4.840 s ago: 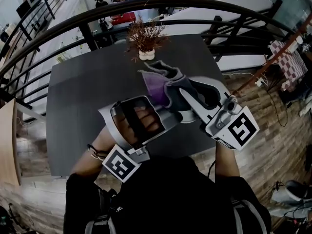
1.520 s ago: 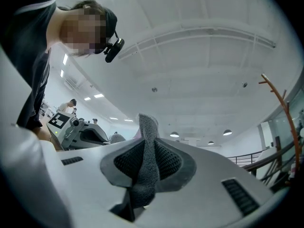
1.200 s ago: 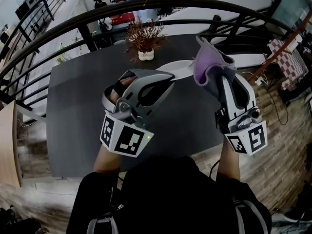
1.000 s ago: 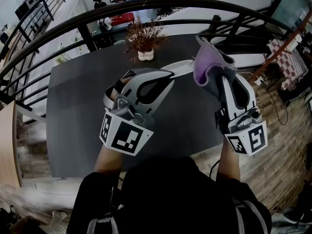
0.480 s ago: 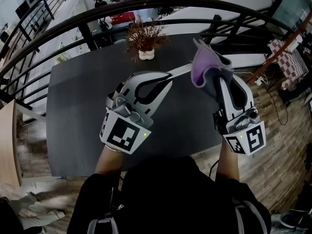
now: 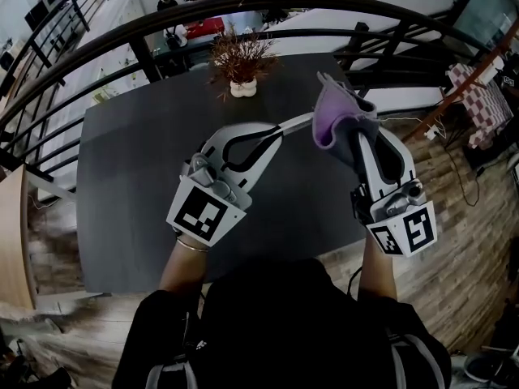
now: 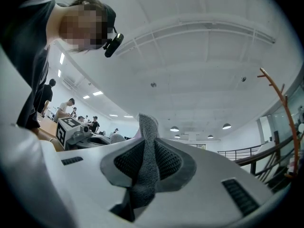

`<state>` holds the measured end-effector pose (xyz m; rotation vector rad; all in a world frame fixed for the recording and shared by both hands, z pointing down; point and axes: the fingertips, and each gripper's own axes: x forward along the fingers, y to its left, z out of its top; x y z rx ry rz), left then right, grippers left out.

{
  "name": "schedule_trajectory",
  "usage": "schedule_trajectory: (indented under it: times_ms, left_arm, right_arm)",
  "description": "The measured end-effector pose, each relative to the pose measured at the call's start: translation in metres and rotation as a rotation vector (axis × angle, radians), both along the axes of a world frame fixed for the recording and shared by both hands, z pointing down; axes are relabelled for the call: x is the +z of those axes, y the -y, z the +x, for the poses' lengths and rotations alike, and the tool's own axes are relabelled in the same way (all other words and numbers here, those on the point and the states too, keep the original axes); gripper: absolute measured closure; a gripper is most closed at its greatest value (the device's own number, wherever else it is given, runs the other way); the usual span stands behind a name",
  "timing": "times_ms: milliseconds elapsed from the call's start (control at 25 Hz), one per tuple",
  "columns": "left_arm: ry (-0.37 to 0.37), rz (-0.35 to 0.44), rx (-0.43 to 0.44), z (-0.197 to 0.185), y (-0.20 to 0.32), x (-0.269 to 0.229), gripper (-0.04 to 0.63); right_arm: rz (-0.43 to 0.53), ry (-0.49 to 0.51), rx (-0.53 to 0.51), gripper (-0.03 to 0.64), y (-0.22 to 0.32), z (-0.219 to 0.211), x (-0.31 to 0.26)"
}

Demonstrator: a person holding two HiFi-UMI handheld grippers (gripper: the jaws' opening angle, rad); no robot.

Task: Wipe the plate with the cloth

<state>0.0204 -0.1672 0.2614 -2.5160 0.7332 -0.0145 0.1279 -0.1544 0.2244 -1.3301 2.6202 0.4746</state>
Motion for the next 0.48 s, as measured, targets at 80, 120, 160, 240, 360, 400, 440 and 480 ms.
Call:
schedule_trajectory:
  times_ms: [80, 120, 160, 240, 360, 400, 440, 480]
  left_arm:
    - [-0.04, -0.063, 0.003, -0.003, 0.005, 0.003, 0.578]
    - [-0.061, -0.101, 0.001, -0.004, 0.008, 0.005, 0.578]
    - [-0.08, -0.133, -0.001, -0.005, 0.012, 0.007, 0.578]
    - [-0.105, -0.176, 0.002, -0.007, 0.016, 0.011, 0.578]
    - [-0.132, -0.226, 0.014, -0.008, 0.022, 0.018, 0.578]
    - [-0.139, -0.241, 0.016, -0.009, 0.024, 0.02, 0.578]
    - [-0.142, -0.253, 0.017, -0.01, 0.026, 0.022, 0.578]
    - [-0.141, -0.262, 0.017, -0.011, 0.028, 0.024, 0.578]
  right_arm:
    - [-0.006, -0.004, 0.005, 0.557, 0.001, 0.0, 0.003]
    - [-0.008, -0.005, 0.007, 0.558, 0.001, 0.001, 0.005]
    - [-0.011, -0.006, 0.009, 0.558, 0.002, 0.001, 0.006]
    - [-0.016, -0.007, 0.011, 0.558, 0.004, 0.002, 0.009]
    - [-0.024, -0.013, 0.015, 0.557, 0.007, 0.001, 0.013]
    - [-0.028, -0.015, 0.015, 0.557, 0.007, 0.0, 0.015]
    - [-0.032, -0.016, 0.015, 0.557, 0.008, -0.001, 0.016]
    - [-0.037, -0.017, 0.014, 0.557, 0.008, -0.002, 0.017]
